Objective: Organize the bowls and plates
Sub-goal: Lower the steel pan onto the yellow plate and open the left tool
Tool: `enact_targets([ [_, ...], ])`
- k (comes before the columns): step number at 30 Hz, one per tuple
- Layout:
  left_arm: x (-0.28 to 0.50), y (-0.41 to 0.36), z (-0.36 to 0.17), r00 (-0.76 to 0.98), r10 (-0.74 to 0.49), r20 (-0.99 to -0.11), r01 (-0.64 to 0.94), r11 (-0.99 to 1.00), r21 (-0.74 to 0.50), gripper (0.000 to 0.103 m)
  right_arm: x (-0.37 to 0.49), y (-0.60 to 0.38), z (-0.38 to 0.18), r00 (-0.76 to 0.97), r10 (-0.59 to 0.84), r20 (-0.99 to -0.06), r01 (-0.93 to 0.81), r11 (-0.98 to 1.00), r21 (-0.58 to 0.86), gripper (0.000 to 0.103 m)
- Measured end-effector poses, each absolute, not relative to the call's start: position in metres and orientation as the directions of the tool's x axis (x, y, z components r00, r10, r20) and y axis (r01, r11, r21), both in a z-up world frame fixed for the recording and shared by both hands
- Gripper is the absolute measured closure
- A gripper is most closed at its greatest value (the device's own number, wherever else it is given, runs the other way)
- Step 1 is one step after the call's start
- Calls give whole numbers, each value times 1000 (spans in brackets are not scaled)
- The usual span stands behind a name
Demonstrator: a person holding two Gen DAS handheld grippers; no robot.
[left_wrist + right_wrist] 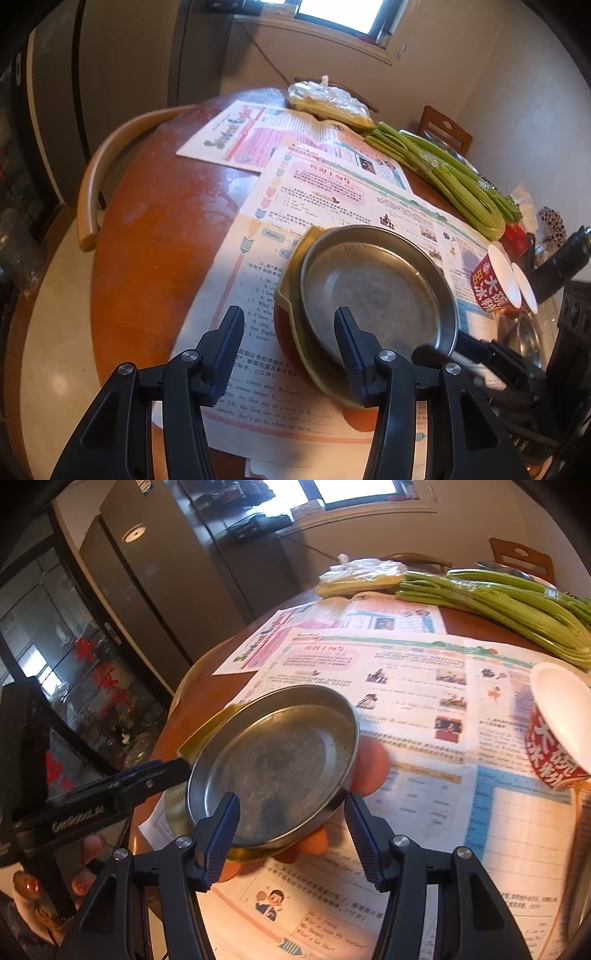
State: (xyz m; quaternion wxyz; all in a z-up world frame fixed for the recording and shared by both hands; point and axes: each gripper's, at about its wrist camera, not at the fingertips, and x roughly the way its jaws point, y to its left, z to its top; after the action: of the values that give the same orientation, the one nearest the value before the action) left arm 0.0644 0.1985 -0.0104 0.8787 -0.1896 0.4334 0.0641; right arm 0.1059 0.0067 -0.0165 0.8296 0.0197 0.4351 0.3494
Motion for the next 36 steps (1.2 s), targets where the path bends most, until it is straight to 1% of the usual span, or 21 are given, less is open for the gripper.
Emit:
enact_targets([
  [7, 73, 192, -19, 596, -72, -800, -268, 921, -283, 50, 96, 11, -15, 371, 598, -711, -600, 738, 308, 43],
  [12, 73, 188, -23, 587, -75, -806, -270, 921, -282, 50, 88, 16, -13, 388, 591, -708, -633, 729, 261, 43],
  [18, 74, 186, -25, 576, -75, -814, -274, 921, -278, 50, 89, 12, -13, 345, 630, -696, -636, 702, 320, 43],
  [25, 75, 181, -29, 561, -86, -824, -272, 920, -281, 48, 88, 1, -9, 355, 640, -681, -628, 703, 333, 43],
  [30, 75, 177, -30, 559, -77, -826, -276, 922, -272, 46, 89, -7, -13, 355, 632, -688, -615, 713, 338, 43],
  [36, 82, 171, -30, 554, -83, -828, -257, 929, -265, 45, 91, -8, -19, 334, 633, -698, -609, 710, 353, 43],
])
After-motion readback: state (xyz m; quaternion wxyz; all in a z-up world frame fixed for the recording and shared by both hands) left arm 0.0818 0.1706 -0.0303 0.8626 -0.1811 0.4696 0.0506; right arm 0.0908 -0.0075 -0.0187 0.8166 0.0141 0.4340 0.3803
